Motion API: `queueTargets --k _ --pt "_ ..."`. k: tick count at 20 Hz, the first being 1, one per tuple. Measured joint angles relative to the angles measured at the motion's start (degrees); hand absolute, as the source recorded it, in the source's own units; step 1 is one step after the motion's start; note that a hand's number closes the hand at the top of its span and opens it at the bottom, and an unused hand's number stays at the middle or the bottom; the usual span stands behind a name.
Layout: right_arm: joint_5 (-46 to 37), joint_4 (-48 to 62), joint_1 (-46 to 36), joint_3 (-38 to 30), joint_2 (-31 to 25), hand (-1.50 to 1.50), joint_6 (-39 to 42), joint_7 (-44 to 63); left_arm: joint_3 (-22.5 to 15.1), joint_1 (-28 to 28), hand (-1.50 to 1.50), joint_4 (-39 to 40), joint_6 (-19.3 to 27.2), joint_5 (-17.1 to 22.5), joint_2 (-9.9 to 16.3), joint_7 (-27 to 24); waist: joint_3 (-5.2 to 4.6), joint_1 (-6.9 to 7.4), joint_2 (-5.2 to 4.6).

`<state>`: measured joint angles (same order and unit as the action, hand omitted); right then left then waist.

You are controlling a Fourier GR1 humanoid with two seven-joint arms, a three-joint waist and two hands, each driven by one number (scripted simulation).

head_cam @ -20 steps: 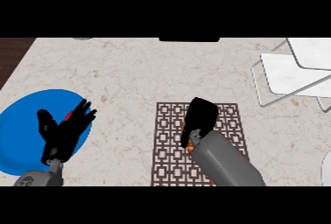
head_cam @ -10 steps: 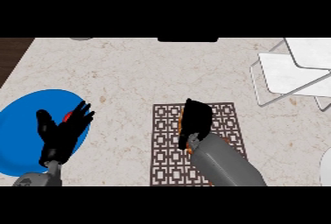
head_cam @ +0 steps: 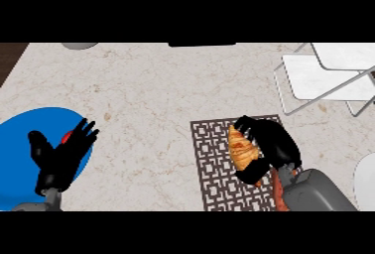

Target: Pick the croissant from the placemat and place it in the tiered shelf

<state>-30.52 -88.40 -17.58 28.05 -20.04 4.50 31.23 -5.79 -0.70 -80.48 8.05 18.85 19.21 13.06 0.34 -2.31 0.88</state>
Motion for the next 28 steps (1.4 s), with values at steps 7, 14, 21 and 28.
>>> queueTargets --k 7,14,21,28 --pt "6.64 -23.12 4.06 -11.57 -9.59 1.5 1.69 -0.19 0.2 0.62 0.0 -0.26 0.66 -0.68 -0.43 -0.17 -0.06 -0.52 0.13" --pt "18.2 -37.24 2.21 -29.84 -17.51 1.5 7.67 10.63 0.43 0.79 0.0 -0.96 -0.62 -0.46 -0.19 0.43 -0.16 0.4 -0.12" --pt "29.72 -33.79 -7.8 -43.89 -25.06 1.5 13.38 19.05 0.51 -1.28 0.0 0.9 -1.12 -1.79 -1.2 -0.05 -0.11 1.72 -0.39" --pt "32.34 -17.91 -19.42 -48.15 -31.44 1.5 15.83 17.47 0.64 -1.92 0.0 0.14 -1.91 -2.1 -1.56 1.57 -0.21 2.95 -0.74"
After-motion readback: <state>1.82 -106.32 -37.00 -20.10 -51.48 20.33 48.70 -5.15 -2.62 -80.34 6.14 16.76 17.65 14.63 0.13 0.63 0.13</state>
